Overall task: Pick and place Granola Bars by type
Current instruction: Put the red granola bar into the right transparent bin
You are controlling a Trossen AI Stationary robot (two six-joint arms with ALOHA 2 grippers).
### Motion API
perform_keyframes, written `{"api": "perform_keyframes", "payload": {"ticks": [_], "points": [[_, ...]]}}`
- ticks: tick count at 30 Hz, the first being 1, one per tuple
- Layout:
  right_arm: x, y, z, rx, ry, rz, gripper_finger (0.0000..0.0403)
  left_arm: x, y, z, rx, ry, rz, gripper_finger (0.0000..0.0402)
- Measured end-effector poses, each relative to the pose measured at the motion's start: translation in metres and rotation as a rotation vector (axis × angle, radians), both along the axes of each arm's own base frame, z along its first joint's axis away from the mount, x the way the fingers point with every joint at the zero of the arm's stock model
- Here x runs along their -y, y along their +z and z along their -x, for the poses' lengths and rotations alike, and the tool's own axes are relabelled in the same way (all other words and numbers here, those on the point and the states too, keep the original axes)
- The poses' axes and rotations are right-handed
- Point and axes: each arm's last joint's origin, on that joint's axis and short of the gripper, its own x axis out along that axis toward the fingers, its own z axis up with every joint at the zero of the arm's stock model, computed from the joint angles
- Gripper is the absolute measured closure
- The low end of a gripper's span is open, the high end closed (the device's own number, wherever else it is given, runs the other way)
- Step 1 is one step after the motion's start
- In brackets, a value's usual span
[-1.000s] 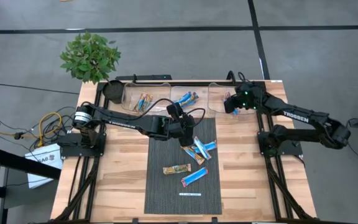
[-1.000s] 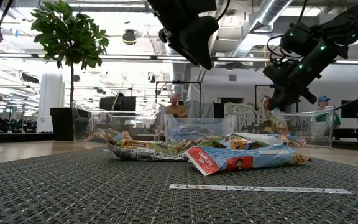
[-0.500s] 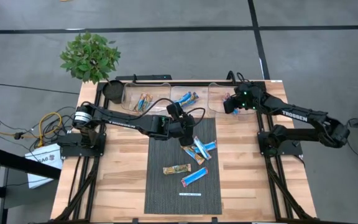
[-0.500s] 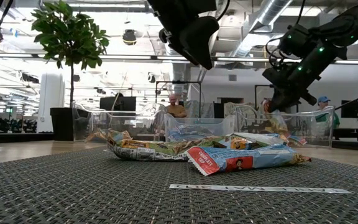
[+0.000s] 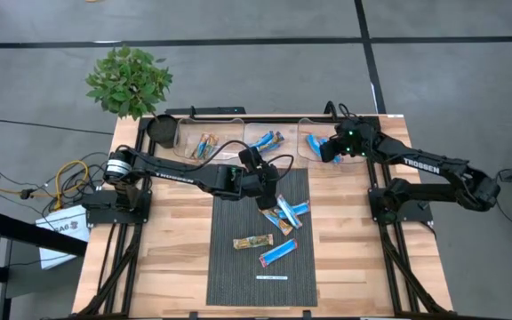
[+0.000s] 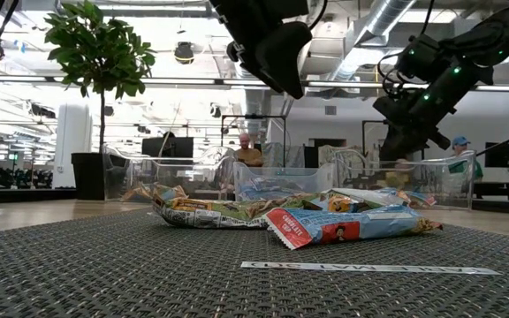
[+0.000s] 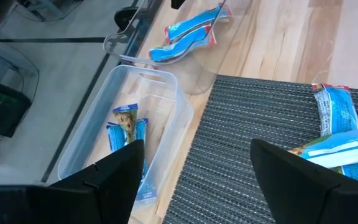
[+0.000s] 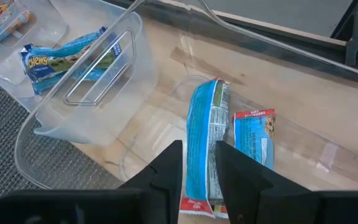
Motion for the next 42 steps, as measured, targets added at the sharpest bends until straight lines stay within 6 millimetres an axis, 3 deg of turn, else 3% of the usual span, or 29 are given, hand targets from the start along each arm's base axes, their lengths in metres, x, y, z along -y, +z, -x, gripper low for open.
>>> {"api": "perform_keyframes", "payload": {"ticks": [10,19,27,37,42], "points": [[0.002,0.004,-0.003,0.023,0.027,0.051,0.0315,0.000,0.000,0.000,0.000,0.000,0.001,0.0116],[-0.011,0.010,-0.020,0.077,0.222,0.127,0.0315,0.001,0.000,0.000,0.003,-0.016,0.028,0.0116],[-0.042,0.022,-0.038,0.164,0.449,0.186,0.0316,0.003,-0.001,-0.001,0.000,-0.053,0.071,0.0116],[-0.104,0.043,-0.043,0.311,0.773,0.210,0.0316,0.003,-0.001,-0.001,-0.008,-0.067,0.066,0.0116],[-0.132,0.044,-0.045,0.332,0.920,0.209,0.0316,0.014,-0.002,-0.003,-0.059,-0.327,0.170,0.0116]]}}
